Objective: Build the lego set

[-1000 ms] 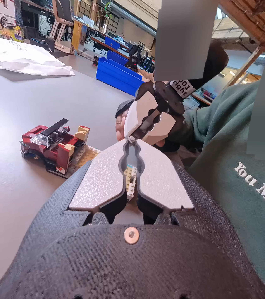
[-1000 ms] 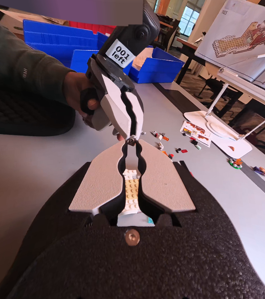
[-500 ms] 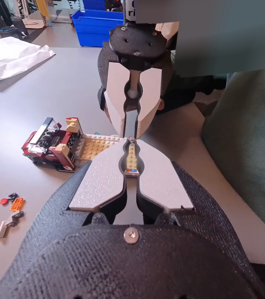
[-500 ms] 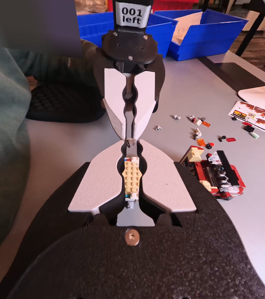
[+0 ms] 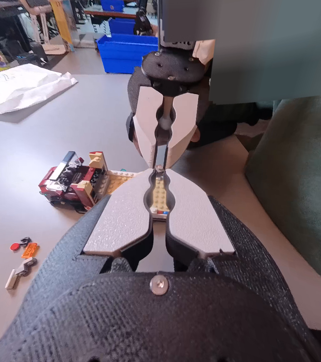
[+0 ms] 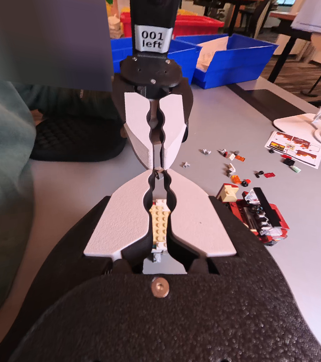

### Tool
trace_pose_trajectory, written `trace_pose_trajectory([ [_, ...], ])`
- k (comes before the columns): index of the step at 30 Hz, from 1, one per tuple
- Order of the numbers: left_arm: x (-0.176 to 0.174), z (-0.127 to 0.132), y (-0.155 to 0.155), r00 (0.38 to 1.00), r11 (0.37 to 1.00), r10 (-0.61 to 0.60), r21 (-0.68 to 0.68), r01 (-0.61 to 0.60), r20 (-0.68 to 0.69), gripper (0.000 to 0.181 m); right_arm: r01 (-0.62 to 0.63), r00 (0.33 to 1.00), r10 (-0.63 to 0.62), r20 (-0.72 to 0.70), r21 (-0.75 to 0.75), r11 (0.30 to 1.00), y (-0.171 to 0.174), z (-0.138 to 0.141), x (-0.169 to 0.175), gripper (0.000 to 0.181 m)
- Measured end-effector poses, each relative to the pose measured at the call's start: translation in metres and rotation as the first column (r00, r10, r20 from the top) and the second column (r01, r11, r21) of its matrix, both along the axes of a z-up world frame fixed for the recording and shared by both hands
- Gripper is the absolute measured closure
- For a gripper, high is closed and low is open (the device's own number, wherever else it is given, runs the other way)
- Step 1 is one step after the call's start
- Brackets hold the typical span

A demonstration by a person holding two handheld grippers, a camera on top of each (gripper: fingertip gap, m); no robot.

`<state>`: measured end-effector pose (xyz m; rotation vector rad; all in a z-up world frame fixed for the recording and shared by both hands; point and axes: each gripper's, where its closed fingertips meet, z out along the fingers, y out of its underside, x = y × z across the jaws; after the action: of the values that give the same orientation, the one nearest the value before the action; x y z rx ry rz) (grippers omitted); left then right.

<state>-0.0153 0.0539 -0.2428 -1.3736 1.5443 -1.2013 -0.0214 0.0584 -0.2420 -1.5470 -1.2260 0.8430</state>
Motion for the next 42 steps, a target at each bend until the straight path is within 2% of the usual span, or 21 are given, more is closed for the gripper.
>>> trace_pose_trajectory([
  [8, 0.004, 0.013, 0.010, 0.992, 0.996, 0.088, 0.021, -0.090, 0.090, 0.168, 0.070, 0.981, -0.086, -0.174, -0.093, 0.993, 0.012, 0.021, 0.002, 0.173],
  [13, 0.006, 0.022, 0.014, 0.981, 0.988, 0.139, 0.050, -0.147, 0.132, 0.171, 0.060, 0.952, -0.113, -0.283, -0.189, 0.980, 0.014, 0.032, 0.003, 0.173],
  [16, 0.005, 0.024, 0.017, 0.978, 0.986, 0.157, 0.040, -0.164, 0.137, 0.173, 0.054, 0.946, -0.119, -0.301, -0.216, 0.975, 0.015, 0.032, 0.003, 0.173],
  [22, 0.004, 0.017, 0.014, 0.986, 0.991, 0.130, 0.009, -0.131, 0.101, 0.173, 0.029, 0.958, -0.093, -0.271, -0.232, 0.972, 0.013, 0.026, 0.002, 0.173],
  [30, 0.006, 0.000, 0.004, 0.998, 0.998, 0.064, -0.005, -0.064, 0.009, 0.173, 0.006, 0.988, -0.029, -0.153, -0.149, 0.989, 0.006, 0.017, 0.003, 0.171],
  [42, 0.007, -0.016, -0.001, 0.997, 0.999, 0.034, 0.005, -0.034, -0.064, 0.173, -0.022, 1.000, 0.023, 0.012, -0.084, 0.996, -0.002, -0.003, 0.003, 0.173],
])
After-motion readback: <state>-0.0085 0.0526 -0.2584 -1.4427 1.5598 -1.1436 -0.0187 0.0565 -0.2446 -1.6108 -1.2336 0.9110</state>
